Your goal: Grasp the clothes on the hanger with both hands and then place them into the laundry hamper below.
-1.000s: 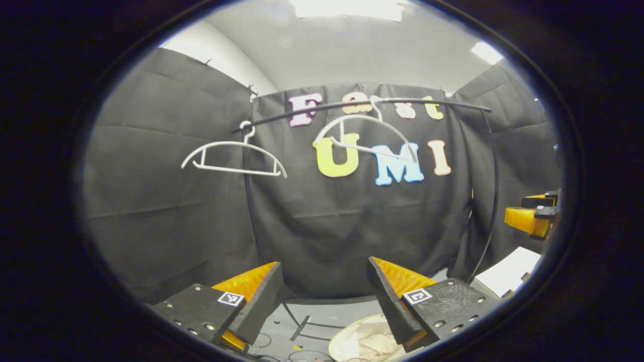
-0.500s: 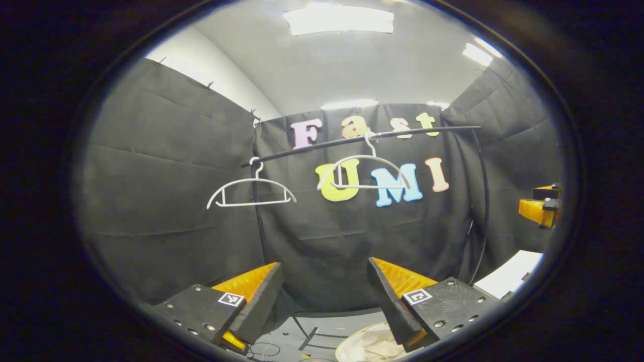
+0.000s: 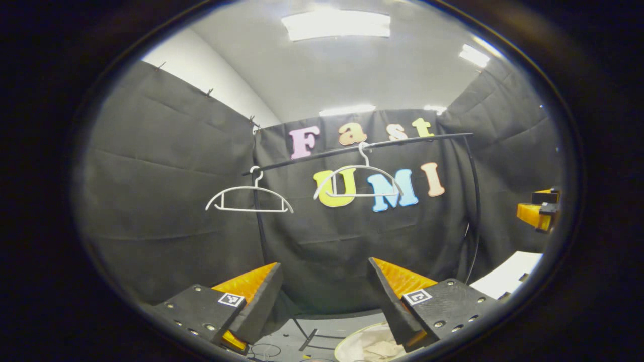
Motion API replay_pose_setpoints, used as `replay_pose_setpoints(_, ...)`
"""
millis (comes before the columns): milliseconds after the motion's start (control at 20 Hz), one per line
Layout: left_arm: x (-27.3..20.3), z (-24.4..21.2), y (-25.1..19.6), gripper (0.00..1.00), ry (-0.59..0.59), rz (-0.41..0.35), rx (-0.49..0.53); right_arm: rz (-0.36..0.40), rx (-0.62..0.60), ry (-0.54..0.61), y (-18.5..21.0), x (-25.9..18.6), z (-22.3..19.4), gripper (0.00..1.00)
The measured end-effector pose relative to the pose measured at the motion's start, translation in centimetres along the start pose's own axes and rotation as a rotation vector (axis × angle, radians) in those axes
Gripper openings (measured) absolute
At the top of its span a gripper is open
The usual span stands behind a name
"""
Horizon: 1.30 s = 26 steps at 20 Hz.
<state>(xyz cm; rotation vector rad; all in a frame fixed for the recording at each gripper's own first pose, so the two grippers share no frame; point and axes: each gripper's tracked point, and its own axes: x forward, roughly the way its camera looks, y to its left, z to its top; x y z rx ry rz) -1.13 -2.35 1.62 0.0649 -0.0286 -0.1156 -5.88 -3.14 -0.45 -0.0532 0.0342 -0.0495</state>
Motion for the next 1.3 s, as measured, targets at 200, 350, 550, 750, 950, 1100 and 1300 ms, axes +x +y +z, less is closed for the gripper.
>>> replay_pose_setpoints(200, 0.0, 0.5, 0.5, 1.0, -0.012, 0.005, -0.001, -0.008, 0.001, -0.013, -0.3, 0.1, 0.2, 0.99)
replay_pose_setpoints(350, -0.3, 0.8, 0.8, 0.98, -0.016, 0.01, 0.004, -0.012, 0.001, -0.018, -0.4, 0.2, 0.3, 1.0)
replay_pose_setpoints(550, -1.0, 0.2, 0.7, 1.0, -0.025, 0.012, 0.008, -0.021, 0.006, -0.034, -0.6, 0.4, 0.7, 1.0)
replay_pose_setpoints(750, -0.4, 0.6, 0.7, 1.0, -0.032, 0.012, 0.002, -0.032, 0.008, -0.048, -0.8, 0.6, 1.0, 0.97)
replay_pose_setpoints(950, 0.0, 1.1, 0.3, 0.98, -0.05, 0.007, 0.006, -0.041, 0.01, -0.052, -1.0, 0.7, 0.9, 1.0)
replay_pose_setpoints(1100, -0.1, 1.0, 0.2, 1.0, -0.053, 0.002, 0.007, -0.044, 0.008, -0.052, -1.1, 0.8, 0.7, 1.0)
replay_pose_setpoints(1300, -0.7, 0.8, 0.5, 1.0, -0.048, 0.006, -0.002, -0.048, 0.011, -0.059, -1.1, 0.7, 0.7, 1.0)
